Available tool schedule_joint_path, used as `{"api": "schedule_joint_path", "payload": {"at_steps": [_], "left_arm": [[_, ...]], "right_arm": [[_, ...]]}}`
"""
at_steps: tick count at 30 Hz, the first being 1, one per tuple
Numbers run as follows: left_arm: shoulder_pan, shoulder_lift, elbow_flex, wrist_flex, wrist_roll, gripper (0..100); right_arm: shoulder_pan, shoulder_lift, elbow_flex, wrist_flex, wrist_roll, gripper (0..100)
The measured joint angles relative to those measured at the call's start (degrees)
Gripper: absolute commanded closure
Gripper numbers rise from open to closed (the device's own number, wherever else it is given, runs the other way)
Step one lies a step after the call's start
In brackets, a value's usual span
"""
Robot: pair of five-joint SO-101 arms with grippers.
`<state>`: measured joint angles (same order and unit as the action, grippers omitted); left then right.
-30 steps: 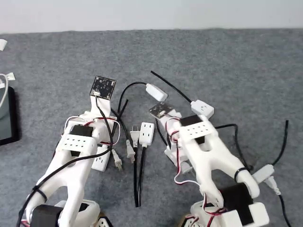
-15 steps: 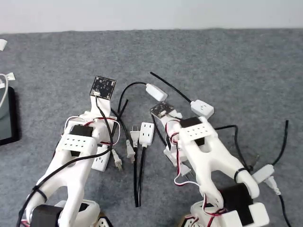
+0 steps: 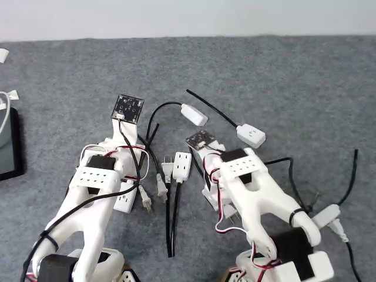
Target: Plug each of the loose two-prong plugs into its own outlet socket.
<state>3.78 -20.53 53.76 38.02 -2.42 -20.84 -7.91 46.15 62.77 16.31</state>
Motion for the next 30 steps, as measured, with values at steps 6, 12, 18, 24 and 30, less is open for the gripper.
{"api": "schedule_joint_path", "payload": {"at_steps": [6,12,18,24,30], "left_arm": [[0.0,0.0,0.0,0.0,0.0,99],[0.0,0.0,0.0,0.0,0.0,99],[0.0,0.0,0.0,0.0,0.0,99],[0.0,0.0,0.0,0.0,0.0,99],[0.0,0.0,0.0,0.0,0.0,99]], "right_arm": [[0.0,-0.1,1.1,-0.4,0.0,89.4],[0.1,-0.1,1.5,-2.3,0.0,89.4],[-1.4,-0.1,1.5,-2.4,0.0,89.5],[-1.5,-0.1,1.5,-2.4,0.0,95.4],[-1.6,-0.1,1.5,-3.5,-1.1,99.1]]}}
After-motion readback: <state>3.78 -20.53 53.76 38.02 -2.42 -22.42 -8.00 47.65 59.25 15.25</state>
